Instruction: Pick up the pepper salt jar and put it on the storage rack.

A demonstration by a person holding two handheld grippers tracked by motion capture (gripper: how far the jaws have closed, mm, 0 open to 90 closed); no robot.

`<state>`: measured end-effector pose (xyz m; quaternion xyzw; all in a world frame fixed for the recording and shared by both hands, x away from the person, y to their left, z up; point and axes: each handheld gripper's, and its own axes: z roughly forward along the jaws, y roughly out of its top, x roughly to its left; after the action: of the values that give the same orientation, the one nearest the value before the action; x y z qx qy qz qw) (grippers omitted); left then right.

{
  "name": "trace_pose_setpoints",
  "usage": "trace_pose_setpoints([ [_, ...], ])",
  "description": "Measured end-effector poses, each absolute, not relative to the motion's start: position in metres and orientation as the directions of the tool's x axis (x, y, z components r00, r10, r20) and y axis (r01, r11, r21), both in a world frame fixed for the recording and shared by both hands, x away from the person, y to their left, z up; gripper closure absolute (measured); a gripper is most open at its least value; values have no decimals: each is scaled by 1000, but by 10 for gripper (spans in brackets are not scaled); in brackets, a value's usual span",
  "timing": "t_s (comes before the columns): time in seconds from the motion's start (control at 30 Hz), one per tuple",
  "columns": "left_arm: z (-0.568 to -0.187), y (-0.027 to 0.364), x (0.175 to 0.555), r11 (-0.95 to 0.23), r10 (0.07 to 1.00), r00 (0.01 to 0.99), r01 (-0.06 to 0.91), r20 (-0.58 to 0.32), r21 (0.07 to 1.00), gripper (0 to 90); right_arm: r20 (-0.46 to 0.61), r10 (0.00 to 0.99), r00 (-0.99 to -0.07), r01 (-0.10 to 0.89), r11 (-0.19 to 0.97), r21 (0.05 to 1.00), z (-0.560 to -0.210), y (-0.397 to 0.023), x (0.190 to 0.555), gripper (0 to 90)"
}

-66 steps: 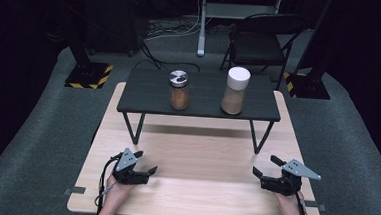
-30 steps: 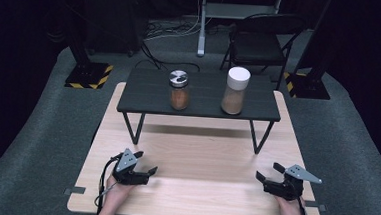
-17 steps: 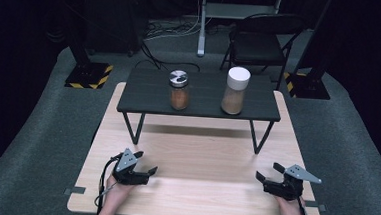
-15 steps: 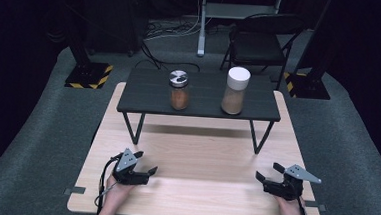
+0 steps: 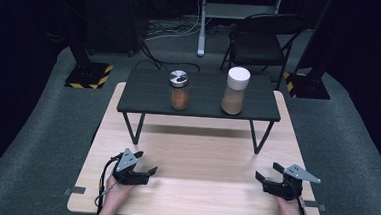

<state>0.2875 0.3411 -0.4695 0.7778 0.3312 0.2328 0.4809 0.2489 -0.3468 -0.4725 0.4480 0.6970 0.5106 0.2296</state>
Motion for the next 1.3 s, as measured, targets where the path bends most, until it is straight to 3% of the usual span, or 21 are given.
trace_pose_setpoints([
  [1.3,-470,341,287,-315,739,672,292,40,903,159,133,859,-494,385,80,919,-473,-347,248,116],
])
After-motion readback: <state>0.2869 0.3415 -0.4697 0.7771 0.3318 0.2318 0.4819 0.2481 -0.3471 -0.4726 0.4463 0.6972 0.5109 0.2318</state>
